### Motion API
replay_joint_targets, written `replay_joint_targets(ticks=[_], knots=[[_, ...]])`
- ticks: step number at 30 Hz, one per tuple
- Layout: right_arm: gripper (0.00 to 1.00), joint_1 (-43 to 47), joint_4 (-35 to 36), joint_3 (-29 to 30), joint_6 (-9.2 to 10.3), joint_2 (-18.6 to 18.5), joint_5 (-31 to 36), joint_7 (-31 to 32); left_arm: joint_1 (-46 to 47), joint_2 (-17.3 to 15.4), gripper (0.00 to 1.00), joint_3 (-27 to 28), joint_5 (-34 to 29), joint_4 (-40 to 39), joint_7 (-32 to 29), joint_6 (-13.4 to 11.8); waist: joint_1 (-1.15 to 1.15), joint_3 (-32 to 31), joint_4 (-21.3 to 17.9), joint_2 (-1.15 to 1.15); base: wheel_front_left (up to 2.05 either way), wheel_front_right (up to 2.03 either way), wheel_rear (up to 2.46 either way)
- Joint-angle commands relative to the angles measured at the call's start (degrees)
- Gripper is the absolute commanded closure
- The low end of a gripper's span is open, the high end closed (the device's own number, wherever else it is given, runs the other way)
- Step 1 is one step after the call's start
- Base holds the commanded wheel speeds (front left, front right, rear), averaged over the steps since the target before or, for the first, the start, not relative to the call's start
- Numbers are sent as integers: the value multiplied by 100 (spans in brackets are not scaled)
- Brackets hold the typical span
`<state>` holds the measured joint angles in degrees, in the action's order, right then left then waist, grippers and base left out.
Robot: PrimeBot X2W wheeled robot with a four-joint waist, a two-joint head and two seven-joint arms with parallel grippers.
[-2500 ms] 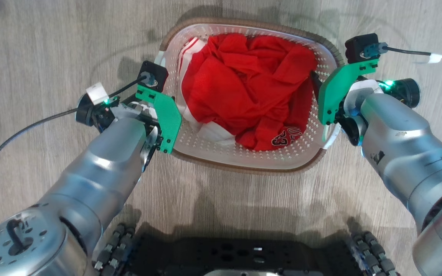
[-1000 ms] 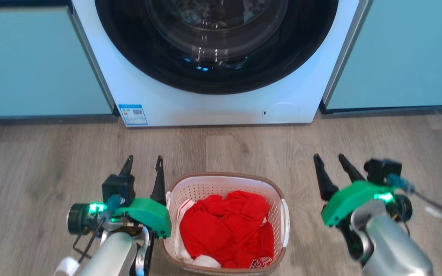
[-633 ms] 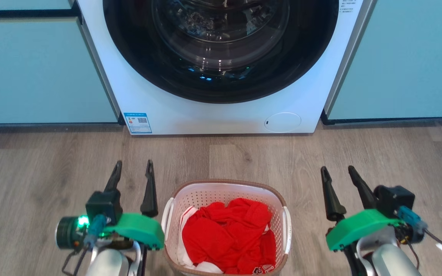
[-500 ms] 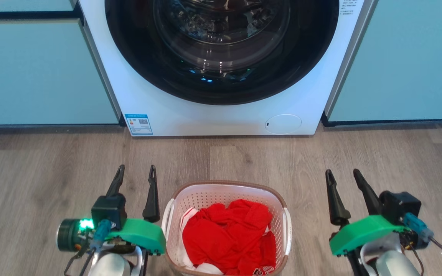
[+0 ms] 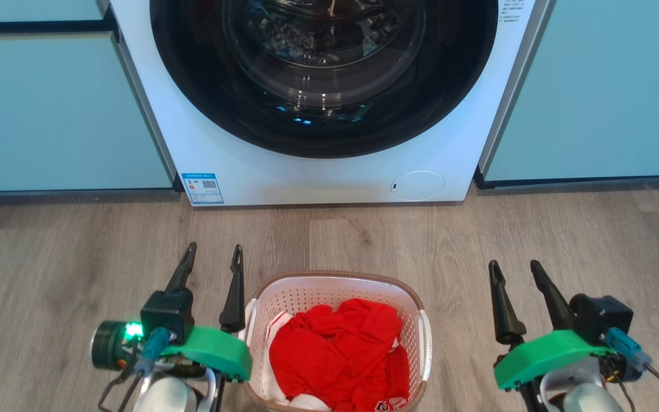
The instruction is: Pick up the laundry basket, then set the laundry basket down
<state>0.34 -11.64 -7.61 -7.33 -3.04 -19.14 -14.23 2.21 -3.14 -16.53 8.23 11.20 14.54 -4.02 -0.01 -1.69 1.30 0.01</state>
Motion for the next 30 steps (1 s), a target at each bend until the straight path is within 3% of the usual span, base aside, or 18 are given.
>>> replay_joint_targets(ticks=[1,30], knots=[[0,-155,226,-119,-16,15,-4,-76,150,25,0,140,30,-231,46,20,1,-4,-3,-1,0,0,0],[0,-145,217,-173,-16,16,-18,-76,125,26,0,195,289,-60,46,108,1,-21,-5,-1,0,0,0]])
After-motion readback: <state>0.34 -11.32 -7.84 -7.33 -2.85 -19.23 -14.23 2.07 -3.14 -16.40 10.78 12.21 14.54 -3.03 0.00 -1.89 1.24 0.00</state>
